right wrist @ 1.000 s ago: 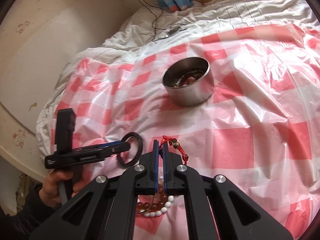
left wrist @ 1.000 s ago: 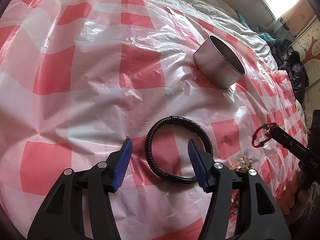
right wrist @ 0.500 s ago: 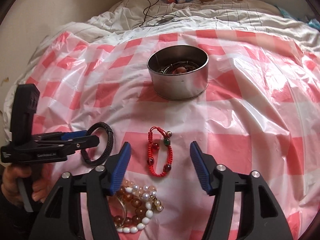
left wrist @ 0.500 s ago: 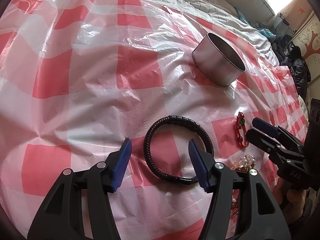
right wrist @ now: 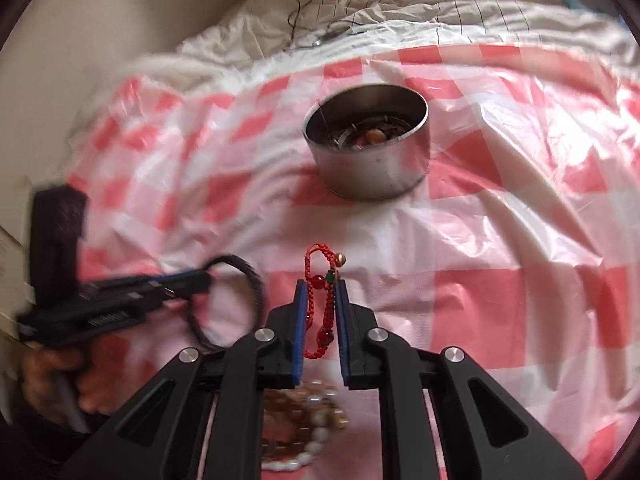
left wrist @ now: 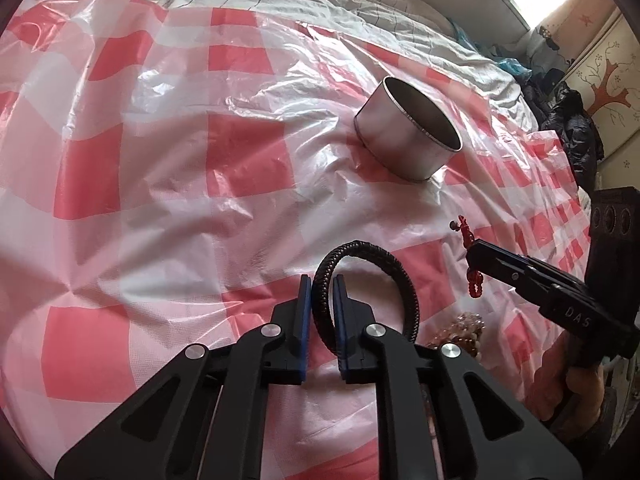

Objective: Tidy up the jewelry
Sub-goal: 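Carry the black bracelet to the bowl with the left tool while the right carries the red bracelet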

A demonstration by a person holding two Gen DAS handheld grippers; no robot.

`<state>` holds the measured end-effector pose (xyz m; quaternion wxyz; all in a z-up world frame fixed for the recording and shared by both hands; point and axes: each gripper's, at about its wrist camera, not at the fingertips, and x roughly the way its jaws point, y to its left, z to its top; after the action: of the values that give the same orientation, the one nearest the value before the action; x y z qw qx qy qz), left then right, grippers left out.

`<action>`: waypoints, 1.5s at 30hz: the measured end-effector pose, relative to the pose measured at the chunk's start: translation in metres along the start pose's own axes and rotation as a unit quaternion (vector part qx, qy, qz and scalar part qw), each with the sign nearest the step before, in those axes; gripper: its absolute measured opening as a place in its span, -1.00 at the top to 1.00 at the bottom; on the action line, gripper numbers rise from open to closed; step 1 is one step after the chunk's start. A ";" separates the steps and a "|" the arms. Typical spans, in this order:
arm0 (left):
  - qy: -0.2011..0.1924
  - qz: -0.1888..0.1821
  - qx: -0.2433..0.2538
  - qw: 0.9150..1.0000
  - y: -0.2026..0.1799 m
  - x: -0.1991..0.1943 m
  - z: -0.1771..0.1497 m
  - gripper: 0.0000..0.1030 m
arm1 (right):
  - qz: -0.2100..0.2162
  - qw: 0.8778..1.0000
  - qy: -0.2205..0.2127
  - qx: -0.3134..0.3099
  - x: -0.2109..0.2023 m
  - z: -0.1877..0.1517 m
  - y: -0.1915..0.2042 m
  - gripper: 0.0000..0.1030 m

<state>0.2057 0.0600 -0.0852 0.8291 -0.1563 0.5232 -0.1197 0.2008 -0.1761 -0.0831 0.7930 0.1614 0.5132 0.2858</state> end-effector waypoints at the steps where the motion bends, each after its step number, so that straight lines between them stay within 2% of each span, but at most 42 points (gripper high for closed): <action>1: -0.006 -0.007 -0.002 1.000 -0.001 -0.004 0.002 0.81 | 0.024 1.000 -0.011 0.013 -0.007 0.003 -0.001 0.72; 6: -0.026 -0.033 -0.007 0.999 -0.009 -0.018 0.011 0.81 | 0.118 0.989 -0.058 0.071 -0.032 0.019 -0.009 0.72; 9: -0.031 -0.052 -0.011 0.998 -0.013 -0.020 0.017 0.81 | 0.155 0.980 -0.073 0.100 -0.037 0.026 -0.018 0.72; 13: -0.037 -0.072 -0.013 0.997 -0.017 -0.022 0.021 0.81 | 0.173 0.974 -0.089 0.114 -0.042 0.035 -0.023 0.72; 17: -0.038 -0.072 -0.012 0.997 -0.019 -0.019 0.028 0.81 | 0.179 0.972 -0.096 0.116 -0.043 0.041 -0.028 0.72; 22: -0.007 -0.034 0.005 0.999 -0.019 0.001 0.033 0.81 | 0.173 0.973 -0.091 0.123 -0.039 0.043 -0.038 0.72; 26: 0.023 0.033 0.033 0.999 -0.019 0.024 0.029 0.77 | 0.175 0.973 -0.089 0.124 -0.040 0.042 -0.042 0.72; 28: 0.033 0.042 0.039 0.998 -0.018 0.034 0.026 0.61 | 0.176 0.973 -0.089 0.124 -0.041 0.042 -0.042 0.72; 30: 0.028 0.054 0.045 0.997 -0.020 0.038 0.025 0.34 | 0.178 0.972 -0.087 0.125 -0.040 0.042 -0.042 0.72; 32: 0.021 0.073 0.059 0.995 -0.024 0.041 0.025 0.23 | 0.180 0.972 -0.088 0.124 -0.041 0.043 -0.042 0.72; 34: 0.015 0.095 0.079 0.992 -0.030 0.044 0.023 0.23 | 0.181 0.971 -0.090 0.124 -0.042 0.043 -0.042 0.72; 35: 0.014 0.102 0.089 0.991 -0.033 0.045 0.022 0.36 | 0.182 0.971 -0.091 0.125 -0.042 0.043 -0.043 0.72; 36: 0.015 0.097 0.098 0.990 -0.036 0.045 0.021 0.74 | 0.183 0.971 -0.091 0.127 -0.042 0.043 -0.044 0.72; 38: 0.009 0.094 0.101 0.990 -0.037 0.040 0.023 0.87 | 0.184 0.970 -0.093 0.129 -0.043 0.043 -0.046 0.72; 41: 0.001 0.019 0.055 0.998 -0.029 0.024 0.029 0.87 | 0.186 0.968 -0.098 0.134 -0.045 0.043 -0.048 0.72; 45: -0.019 -0.039 0.020 0.999 -0.031 0.008 0.039 0.87 | 0.189 0.966 -0.105 0.142 -0.049 0.044 -0.053 0.72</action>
<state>0.2435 0.0339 -0.0643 0.8366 -0.1619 0.4985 -0.1594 0.2408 -0.2462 -0.0582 0.7428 0.3953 0.4227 0.3367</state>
